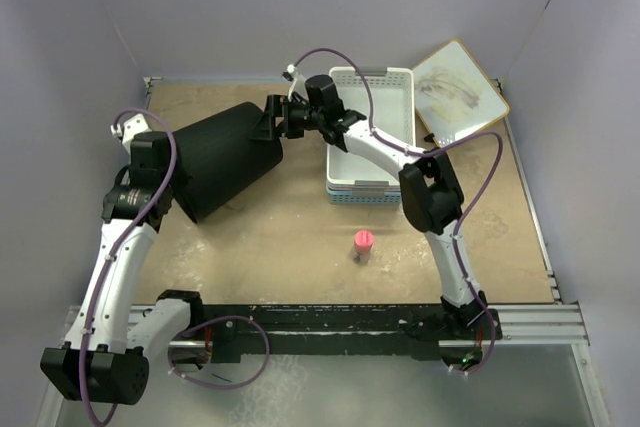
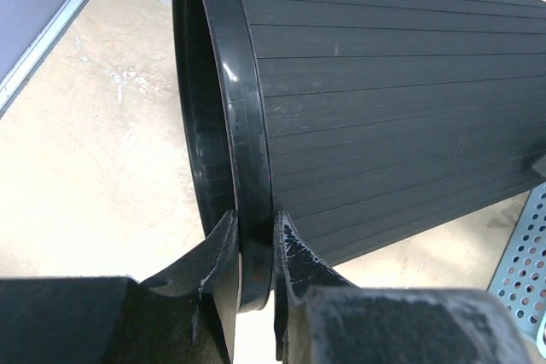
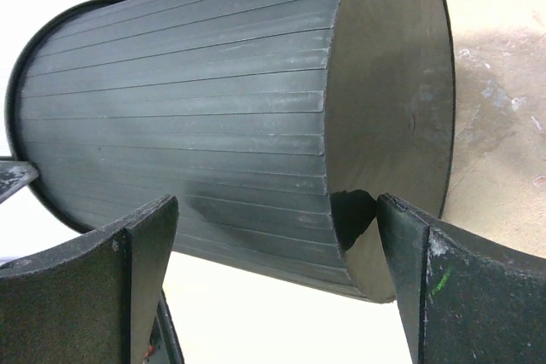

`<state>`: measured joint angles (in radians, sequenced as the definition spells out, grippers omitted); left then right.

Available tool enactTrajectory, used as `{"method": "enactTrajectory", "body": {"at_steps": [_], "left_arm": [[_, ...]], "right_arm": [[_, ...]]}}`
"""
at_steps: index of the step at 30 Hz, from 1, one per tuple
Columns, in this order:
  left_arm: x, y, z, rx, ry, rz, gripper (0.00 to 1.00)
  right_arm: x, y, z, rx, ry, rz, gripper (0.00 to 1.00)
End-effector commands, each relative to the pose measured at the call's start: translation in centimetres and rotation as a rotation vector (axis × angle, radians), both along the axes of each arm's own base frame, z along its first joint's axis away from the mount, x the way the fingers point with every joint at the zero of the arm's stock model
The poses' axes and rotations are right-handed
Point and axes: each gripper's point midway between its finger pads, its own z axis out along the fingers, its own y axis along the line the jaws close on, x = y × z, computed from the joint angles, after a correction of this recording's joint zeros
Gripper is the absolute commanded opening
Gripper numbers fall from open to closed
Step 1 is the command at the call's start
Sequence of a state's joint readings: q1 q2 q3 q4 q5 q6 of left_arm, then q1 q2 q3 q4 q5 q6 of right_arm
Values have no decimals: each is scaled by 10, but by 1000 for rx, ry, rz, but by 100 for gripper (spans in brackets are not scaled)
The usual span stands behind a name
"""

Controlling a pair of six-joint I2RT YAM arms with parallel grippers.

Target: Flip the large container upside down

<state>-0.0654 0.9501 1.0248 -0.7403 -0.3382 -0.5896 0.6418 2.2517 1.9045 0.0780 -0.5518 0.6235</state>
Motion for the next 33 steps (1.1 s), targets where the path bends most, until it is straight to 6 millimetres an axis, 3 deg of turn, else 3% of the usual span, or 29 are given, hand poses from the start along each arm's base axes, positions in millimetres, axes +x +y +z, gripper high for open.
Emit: {"method": "enactTrajectory", "body": {"at_steps": [1,7,11,15,21,29,33], "left_arm": [[3,-4,-8,-11,15,-19,0],[7,-10,-13,-40,9,-31,0],[18,-31,-12,-132,-29,-104,0],[26,-40,-10,-181,-75,-122,0],[22,-33,-8,-163,-89,-92,0],[22,-36,-13,-167,-91,-108,0],[27,-41,-11,-189,-111,-130,0]], "right_arm": [[-40,9,99,210,-98,149,100],[-60,-5,141,259,-166,162,100],[-79,-11,160,282,-205,227,100],[-98,-17,169,294,-217,306,100],[-80,-24,155,169,-234,206,100],[-94,-27,176,237,-251,240,100],[-109,-35,198,264,-301,260,100]]}}
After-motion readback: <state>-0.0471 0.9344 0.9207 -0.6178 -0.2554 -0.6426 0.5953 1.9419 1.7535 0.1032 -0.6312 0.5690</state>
